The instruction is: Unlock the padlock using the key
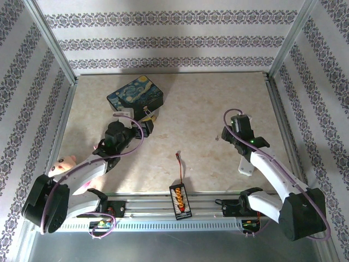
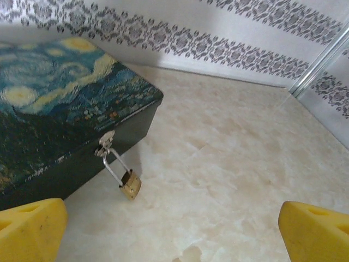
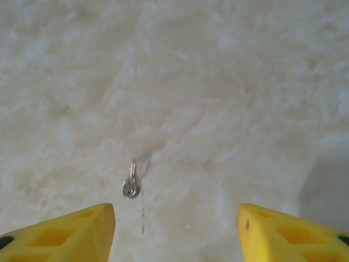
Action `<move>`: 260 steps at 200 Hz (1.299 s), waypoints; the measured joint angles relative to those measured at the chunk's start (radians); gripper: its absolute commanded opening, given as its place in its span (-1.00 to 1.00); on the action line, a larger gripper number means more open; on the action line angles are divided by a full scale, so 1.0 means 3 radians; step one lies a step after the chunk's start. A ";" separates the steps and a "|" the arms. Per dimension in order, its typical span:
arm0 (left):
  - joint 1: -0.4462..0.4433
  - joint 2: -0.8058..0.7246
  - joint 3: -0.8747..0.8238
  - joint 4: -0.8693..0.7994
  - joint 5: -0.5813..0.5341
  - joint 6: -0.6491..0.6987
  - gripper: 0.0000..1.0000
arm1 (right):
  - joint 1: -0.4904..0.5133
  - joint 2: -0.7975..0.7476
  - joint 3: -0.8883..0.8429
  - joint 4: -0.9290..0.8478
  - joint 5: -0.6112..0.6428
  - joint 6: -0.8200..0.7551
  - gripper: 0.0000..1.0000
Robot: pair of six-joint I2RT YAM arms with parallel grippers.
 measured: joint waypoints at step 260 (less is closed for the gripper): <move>0.0000 0.0384 0.0093 0.0336 -0.0062 -0.0221 0.99 | -0.0107 0.1980 0.0875 -0.0179 -0.0748 0.0183 -0.59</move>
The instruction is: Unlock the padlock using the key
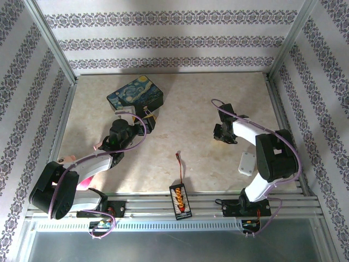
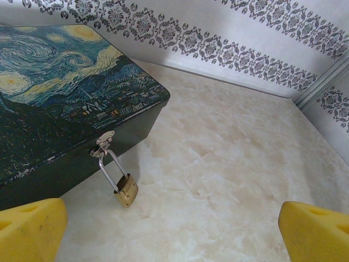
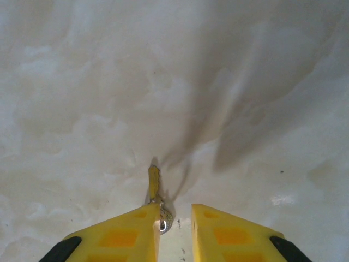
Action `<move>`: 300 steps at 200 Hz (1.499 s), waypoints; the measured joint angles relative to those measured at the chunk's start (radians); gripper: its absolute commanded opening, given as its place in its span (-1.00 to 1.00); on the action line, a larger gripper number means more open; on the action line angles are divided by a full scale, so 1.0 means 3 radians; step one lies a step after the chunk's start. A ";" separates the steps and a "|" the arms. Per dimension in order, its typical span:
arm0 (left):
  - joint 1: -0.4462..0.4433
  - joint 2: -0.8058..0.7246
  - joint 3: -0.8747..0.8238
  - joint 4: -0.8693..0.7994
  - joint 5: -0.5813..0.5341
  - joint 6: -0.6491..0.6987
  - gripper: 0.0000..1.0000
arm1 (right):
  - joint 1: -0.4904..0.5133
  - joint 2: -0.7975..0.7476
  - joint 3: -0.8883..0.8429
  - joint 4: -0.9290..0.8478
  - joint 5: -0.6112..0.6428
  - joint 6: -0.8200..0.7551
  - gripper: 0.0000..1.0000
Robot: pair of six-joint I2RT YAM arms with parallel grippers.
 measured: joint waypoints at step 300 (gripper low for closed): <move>0.0000 0.0071 0.0182 -0.0153 0.0303 0.0065 0.99 | 0.0511 -0.1181 0.0273 -0.0285 -0.0043 -0.0088 -1.00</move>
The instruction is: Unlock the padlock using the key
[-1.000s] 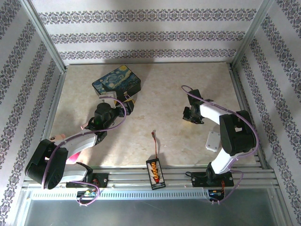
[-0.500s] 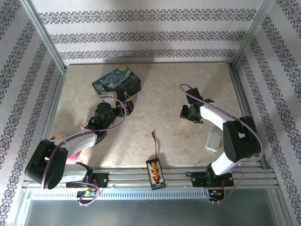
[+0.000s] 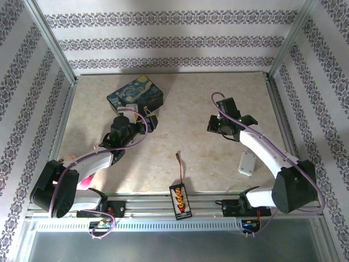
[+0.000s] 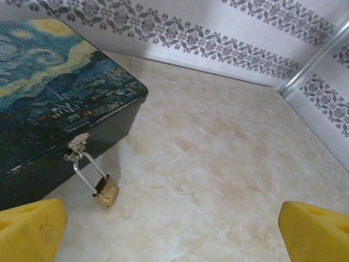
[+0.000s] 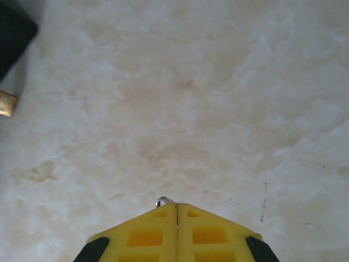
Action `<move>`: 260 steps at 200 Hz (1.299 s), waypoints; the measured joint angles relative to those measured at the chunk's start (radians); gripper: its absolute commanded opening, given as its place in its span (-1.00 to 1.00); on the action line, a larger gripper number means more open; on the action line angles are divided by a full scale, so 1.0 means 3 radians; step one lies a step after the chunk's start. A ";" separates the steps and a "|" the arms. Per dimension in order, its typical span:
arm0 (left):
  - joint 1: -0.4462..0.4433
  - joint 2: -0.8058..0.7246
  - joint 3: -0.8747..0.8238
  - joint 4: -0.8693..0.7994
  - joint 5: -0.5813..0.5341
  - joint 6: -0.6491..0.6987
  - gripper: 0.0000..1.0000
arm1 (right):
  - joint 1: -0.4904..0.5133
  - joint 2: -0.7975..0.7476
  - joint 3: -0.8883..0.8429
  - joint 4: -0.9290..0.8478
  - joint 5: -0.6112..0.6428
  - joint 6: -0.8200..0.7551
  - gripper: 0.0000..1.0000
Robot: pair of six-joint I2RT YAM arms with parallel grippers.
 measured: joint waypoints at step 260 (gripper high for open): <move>-0.0848 0.1465 0.0624 0.1879 0.1207 0.1311 -0.04 | 0.0453 -0.0380 0.0228 0.0331 -0.0504 0.0528 -1.00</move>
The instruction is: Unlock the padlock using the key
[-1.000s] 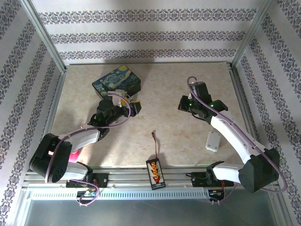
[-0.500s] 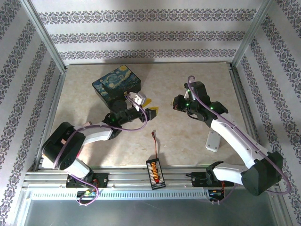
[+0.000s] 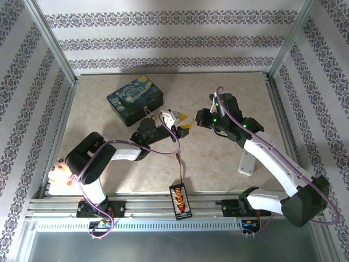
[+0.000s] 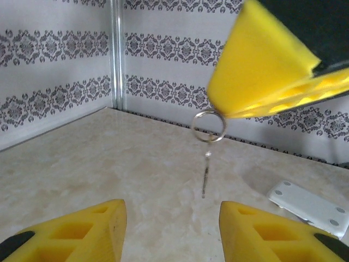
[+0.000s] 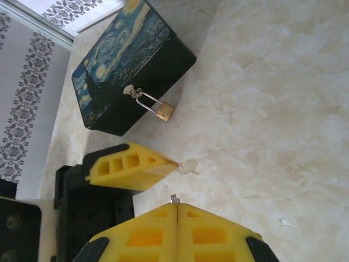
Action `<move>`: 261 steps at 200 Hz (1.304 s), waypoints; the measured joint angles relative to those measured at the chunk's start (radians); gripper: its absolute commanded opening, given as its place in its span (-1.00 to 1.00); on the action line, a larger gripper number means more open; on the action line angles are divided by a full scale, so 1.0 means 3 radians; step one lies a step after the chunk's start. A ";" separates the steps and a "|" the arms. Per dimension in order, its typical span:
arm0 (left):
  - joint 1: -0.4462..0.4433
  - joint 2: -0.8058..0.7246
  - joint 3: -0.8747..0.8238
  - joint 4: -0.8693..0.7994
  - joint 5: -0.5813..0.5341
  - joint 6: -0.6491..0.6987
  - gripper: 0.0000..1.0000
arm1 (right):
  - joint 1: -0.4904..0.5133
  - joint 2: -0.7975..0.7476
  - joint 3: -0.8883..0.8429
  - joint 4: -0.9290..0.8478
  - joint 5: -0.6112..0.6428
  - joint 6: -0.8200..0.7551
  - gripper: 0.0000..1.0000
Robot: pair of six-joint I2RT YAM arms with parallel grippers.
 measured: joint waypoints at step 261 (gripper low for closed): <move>-0.0043 -0.0397 -0.0488 -0.0168 -0.1077 0.0037 0.99 | -0.0570 0.0587 -0.0760 -0.0608 0.0694 0.0022 -0.40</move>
